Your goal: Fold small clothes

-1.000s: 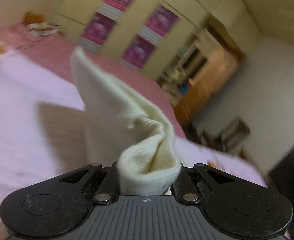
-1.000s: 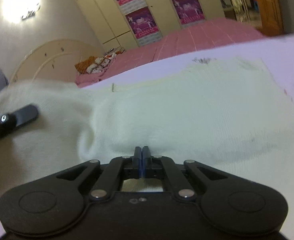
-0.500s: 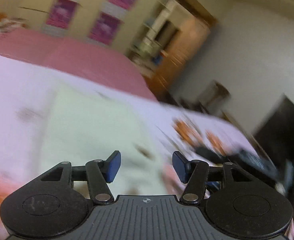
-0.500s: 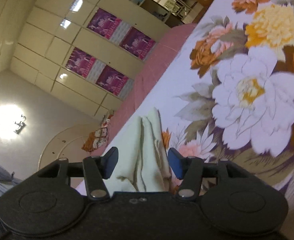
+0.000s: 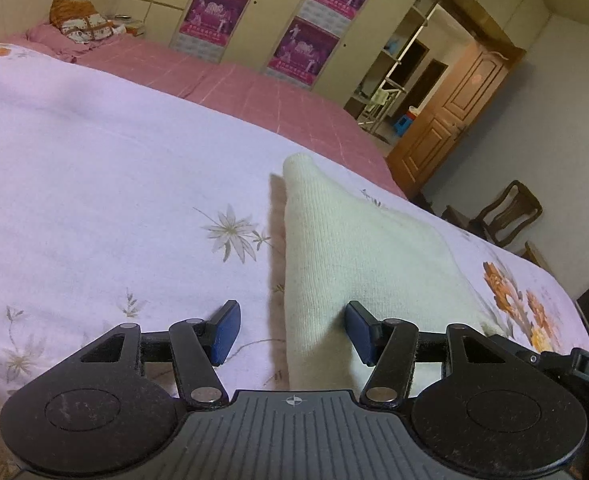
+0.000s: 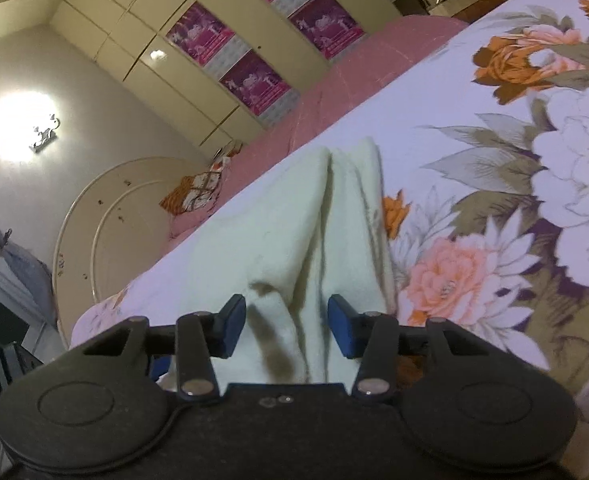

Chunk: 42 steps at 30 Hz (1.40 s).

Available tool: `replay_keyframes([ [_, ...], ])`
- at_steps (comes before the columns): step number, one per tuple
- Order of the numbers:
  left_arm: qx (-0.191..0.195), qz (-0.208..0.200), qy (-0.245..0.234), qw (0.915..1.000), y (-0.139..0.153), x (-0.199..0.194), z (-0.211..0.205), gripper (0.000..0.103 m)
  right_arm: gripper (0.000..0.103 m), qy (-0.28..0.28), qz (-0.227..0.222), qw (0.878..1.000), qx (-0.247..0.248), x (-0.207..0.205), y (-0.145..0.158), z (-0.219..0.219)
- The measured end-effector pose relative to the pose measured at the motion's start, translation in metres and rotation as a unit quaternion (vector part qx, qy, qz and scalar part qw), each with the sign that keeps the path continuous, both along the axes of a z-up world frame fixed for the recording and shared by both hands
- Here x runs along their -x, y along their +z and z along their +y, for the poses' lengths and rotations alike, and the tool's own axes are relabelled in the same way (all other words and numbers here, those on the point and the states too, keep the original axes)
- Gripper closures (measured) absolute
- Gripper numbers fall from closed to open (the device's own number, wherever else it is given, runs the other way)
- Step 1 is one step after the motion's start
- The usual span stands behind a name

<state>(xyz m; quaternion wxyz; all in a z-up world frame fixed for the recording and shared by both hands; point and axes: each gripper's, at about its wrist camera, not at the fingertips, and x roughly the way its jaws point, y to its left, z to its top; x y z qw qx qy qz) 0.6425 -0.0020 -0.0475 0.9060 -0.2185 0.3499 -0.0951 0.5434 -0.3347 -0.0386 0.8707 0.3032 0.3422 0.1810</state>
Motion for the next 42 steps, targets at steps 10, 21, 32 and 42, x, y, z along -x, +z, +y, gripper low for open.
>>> replay_keyframes([
  [10,-0.020,-0.013,-0.021,0.9995,-0.025,0.019,-0.018,0.046,0.088,0.005,-0.016,0.998,0.066,-0.011,0.011,0.022],
  [21,-0.079,0.004,-0.091,0.9927,-0.011,0.023,-0.064,0.046,0.090,-0.015,-0.031,0.994,0.106,-0.002,0.022,-0.006],
  [32,-0.001,-0.035,0.001,0.9994,-0.004,0.005,-0.005,0.046,0.075,-0.035,-0.041,0.997,0.054,-0.019,0.024,-0.037],
  [42,0.032,-0.001,0.019,0.9993,-0.032,-0.030,-0.016,0.046,0.090,-0.001,-0.011,0.996,0.091,-0.068,0.009,-0.019],
])
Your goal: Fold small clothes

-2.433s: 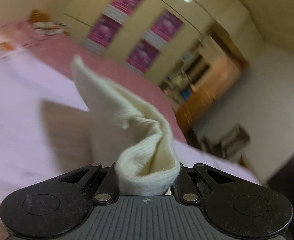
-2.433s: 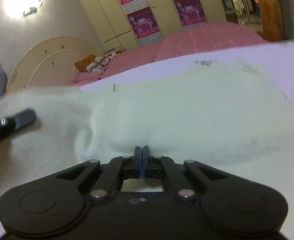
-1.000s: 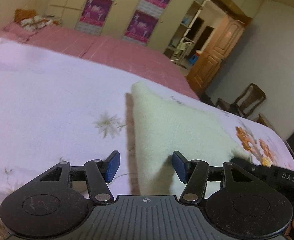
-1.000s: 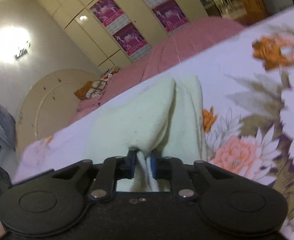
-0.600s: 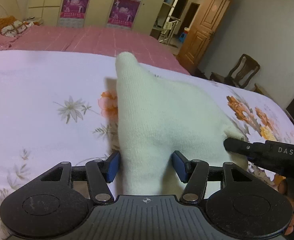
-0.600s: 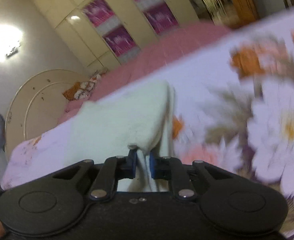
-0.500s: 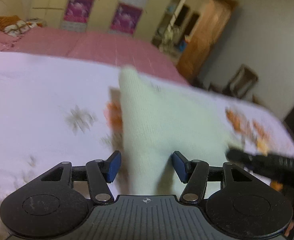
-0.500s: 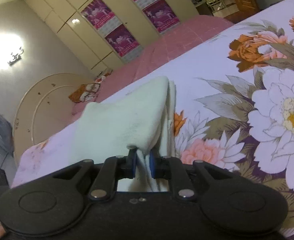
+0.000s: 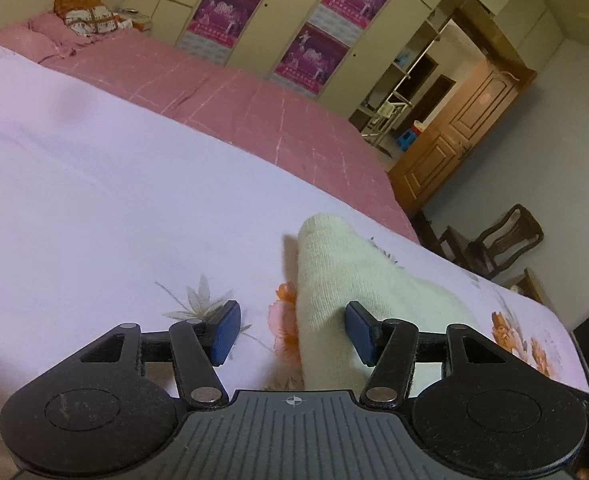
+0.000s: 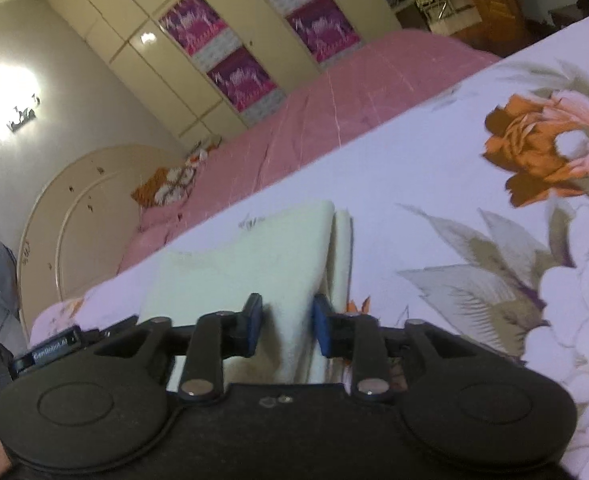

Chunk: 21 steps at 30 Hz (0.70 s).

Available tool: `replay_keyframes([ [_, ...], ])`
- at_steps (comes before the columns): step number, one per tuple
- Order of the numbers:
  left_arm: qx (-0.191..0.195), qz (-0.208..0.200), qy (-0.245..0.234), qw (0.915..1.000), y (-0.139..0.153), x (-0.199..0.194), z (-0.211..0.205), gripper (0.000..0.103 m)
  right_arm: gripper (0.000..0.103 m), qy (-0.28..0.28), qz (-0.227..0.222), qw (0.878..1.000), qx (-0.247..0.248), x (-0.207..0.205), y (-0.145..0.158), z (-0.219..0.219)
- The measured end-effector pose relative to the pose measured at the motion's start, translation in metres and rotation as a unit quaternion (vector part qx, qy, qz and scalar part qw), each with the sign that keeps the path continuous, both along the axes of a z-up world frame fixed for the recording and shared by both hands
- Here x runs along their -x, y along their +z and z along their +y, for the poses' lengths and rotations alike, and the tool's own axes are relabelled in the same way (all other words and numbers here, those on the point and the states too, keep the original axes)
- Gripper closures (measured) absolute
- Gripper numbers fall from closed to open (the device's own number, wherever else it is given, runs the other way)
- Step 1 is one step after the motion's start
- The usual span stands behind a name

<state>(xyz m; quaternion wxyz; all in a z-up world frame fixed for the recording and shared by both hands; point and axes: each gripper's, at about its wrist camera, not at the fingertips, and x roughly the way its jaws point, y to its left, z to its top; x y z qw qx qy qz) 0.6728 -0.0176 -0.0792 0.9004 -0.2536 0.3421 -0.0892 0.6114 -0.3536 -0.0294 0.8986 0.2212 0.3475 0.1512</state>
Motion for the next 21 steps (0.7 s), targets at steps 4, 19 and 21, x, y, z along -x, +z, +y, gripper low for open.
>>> replay_keyframes([
  [4,-0.010,-0.008,-0.023,0.9997,-0.002,-0.002,-0.012,0.046,0.097,-0.017,-0.033,0.999,0.040,0.020,0.004,-0.004],
  [19,-0.019,-0.029,-0.064,0.9974,0.019,0.082,0.009,0.046,0.075,0.013,-0.014,1.000,-0.010,0.095,0.011,-0.021],
  [21,-0.024,-0.024,-0.075,0.9966,0.013,0.101,0.008,0.046,0.075,0.021,-0.001,1.000,-0.017,0.108,0.006,-0.019],
])
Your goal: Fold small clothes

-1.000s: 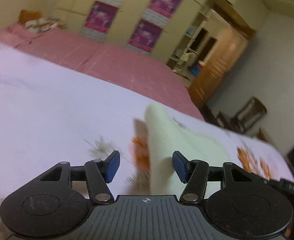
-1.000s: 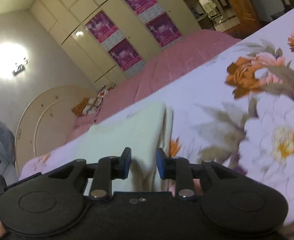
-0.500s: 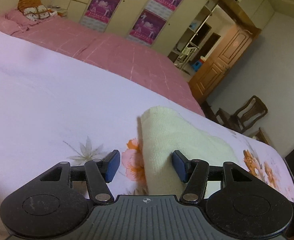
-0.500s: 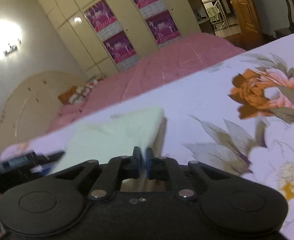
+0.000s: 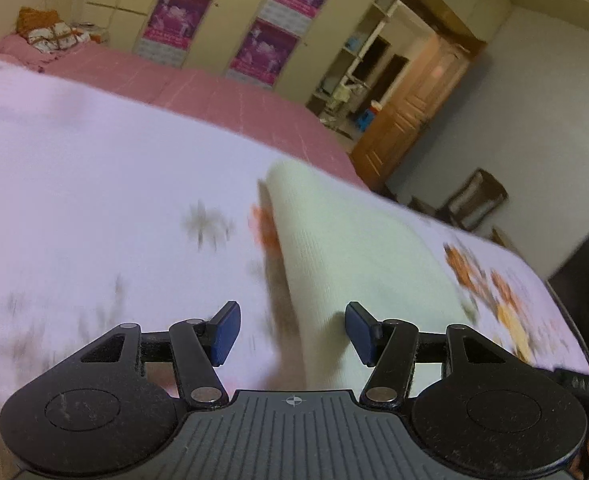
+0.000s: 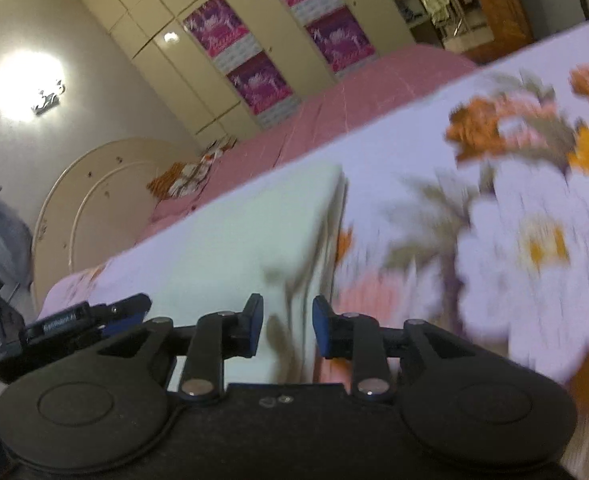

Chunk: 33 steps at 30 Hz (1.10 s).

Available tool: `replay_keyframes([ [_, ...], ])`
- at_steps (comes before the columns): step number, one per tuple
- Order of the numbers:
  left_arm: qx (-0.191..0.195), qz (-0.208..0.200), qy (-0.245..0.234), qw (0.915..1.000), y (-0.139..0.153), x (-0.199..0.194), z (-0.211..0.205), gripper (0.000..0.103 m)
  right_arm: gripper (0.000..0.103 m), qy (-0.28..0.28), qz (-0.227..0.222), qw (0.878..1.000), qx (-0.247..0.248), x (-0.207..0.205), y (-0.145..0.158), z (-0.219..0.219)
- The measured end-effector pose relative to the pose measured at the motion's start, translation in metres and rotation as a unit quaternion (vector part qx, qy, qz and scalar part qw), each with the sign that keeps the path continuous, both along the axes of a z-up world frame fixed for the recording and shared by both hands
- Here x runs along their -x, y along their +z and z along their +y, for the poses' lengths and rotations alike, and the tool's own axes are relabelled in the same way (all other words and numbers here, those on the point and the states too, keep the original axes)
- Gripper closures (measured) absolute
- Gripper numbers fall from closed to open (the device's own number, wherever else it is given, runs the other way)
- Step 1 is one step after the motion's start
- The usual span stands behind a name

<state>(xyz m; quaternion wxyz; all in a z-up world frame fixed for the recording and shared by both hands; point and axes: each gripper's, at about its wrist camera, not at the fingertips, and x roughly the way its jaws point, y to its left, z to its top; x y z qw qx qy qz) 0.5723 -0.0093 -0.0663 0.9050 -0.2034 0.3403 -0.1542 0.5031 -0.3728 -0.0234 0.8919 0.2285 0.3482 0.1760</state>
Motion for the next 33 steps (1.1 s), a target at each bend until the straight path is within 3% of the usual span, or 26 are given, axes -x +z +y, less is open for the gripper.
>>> replay_keyframes([
  [7,-0.035,0.009,-0.001,0.9994,-0.011,0.025,-0.008,0.046,0.078,0.010,0.024,1.000,0.013,0.022,-0.011,0.014],
  [8,-0.039,0.012,-0.001,0.9992,-0.009,0.024,-0.010,0.046,0.084,0.010,0.022,0.999,0.021,0.024,-0.012,0.018],
  [9,-0.040,0.015,-0.002,0.9991,-0.008,0.022,-0.010,0.046,0.097,0.013,0.018,0.999,0.031,0.026,-0.010,0.020],
  [13,-0.059,0.022,-0.022,0.9978,-0.006,0.027,-0.015,0.046,0.098,0.021,0.004,0.996,0.085,0.038,0.000,0.026],
  [16,-0.109,0.007,-0.039,0.9932,-0.006,0.040,-0.028,0.046,0.098,0.021,0.014,0.995,0.095,0.048,-0.002,0.024],
  [19,-0.113,0.007,-0.038,0.9928,0.000,0.043,-0.026,0.046,0.098,0.015,0.017,0.995,0.095,0.046,-0.006,0.025],
  [22,-0.090,-0.026,-0.013,0.9955,0.016,0.047,-0.014,0.045,0.085,-0.014,-0.005,0.996,0.083,0.050,0.006,0.021],
  [27,-0.075,-0.034,0.009,0.9966,0.027,0.013,-0.019,0.045,0.083,-0.040,-0.046,0.995,0.083,0.036,0.026,0.022],
  [28,-0.073,-0.028,0.011,0.9969,0.026,0.004,-0.021,0.035,0.081,-0.041,-0.046,0.995,0.082,0.028,0.026,0.024],
  [30,-0.071,-0.015,0.014,0.9973,0.021,-0.012,-0.027,0.024,0.059,-0.046,-0.050,0.994,0.083,0.010,0.024,0.029],
  [33,-0.089,-0.010,0.009,0.9959,0.013,-0.025,-0.038,0.024,0.056,-0.049,-0.045,0.994,0.086,-0.013,0.015,0.032],
])
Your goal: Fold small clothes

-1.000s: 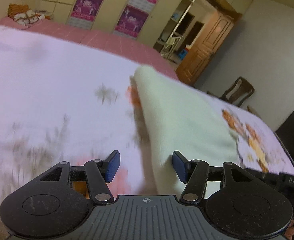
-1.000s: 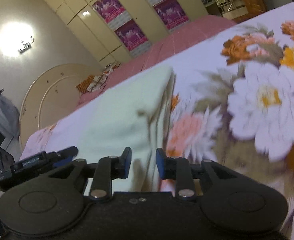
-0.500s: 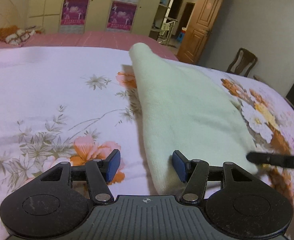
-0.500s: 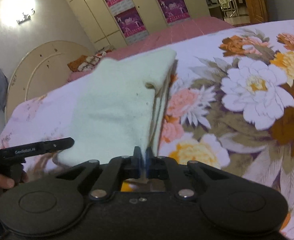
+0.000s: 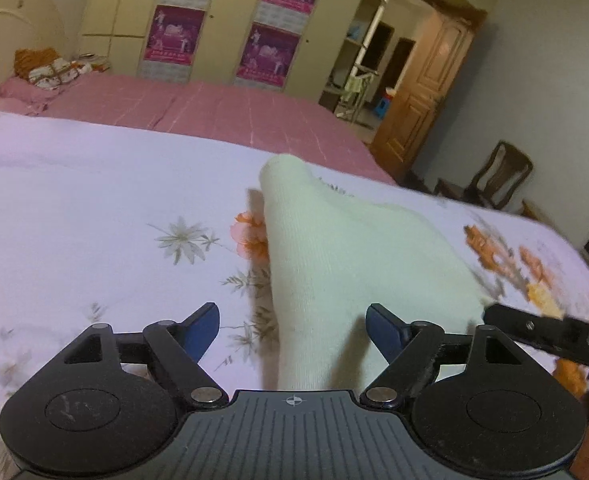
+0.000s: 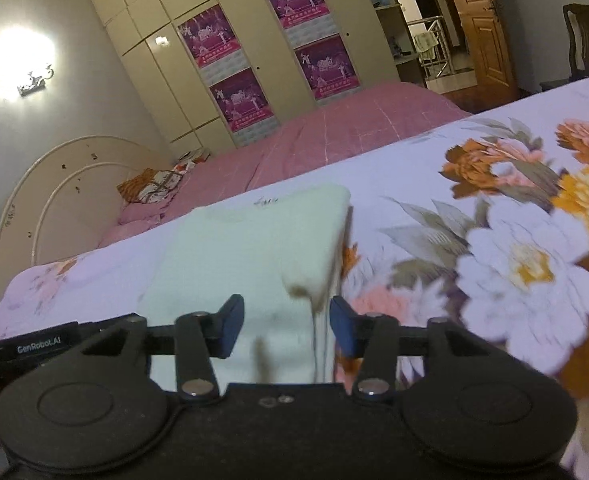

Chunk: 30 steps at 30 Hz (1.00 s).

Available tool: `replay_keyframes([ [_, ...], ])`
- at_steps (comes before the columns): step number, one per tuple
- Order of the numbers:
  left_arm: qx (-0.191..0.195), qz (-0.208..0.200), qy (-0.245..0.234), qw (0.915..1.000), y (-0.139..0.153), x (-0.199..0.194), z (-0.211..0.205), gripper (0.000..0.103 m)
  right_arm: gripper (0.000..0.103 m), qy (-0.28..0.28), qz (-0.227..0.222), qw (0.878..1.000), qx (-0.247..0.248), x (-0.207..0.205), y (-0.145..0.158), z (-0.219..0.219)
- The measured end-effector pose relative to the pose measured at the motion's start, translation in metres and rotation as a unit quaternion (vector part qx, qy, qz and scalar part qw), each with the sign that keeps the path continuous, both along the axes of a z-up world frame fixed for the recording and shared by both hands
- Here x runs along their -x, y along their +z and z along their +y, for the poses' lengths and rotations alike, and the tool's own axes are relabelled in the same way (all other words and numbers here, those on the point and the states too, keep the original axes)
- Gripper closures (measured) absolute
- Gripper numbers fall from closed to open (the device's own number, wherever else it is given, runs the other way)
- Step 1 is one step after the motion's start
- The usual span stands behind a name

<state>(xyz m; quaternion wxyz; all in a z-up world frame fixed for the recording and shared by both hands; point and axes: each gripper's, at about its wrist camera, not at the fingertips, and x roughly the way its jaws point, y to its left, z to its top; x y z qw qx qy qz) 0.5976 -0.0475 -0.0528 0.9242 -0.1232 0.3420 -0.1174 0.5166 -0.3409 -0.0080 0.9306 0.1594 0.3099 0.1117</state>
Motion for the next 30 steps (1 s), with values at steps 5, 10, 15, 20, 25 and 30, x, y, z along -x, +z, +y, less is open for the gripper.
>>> replay_keyframes([
  [5,-0.046,0.014,-0.022,0.9986,-0.015,-0.001,-0.017,0.024,0.060,-0.005,0.060,0.998,0.005,-0.024,-0.030,0.000],
  [10,0.007,-0.014,-0.014,0.9998,0.007,0.008,0.008,0.024,0.053,-0.011,0.032,0.999,-0.020,-0.003,-0.011,-0.015],
  [15,0.120,0.030,-0.014,0.9922,-0.002,-0.013,0.031,0.024,0.032,-0.015,0.049,0.992,-0.118,-0.014,-0.020,-0.046],
  [20,0.245,0.101,-0.025,0.9640,-0.040,-0.034,0.038,0.024,0.032,0.009,0.084,0.981,-0.172,-0.038,-0.043,-0.049],
  [25,0.229,0.097,-0.023,0.9684,-0.044,-0.040,0.024,0.024,0.032,0.027,0.084,0.978,-0.187,-0.049,-0.045,-0.046],
  [30,0.137,0.087,-0.032,0.9862,-0.031,-0.047,-0.004,0.035,0.048,0.040,0.092,0.983,-0.152,-0.061,-0.041,-0.032],
])
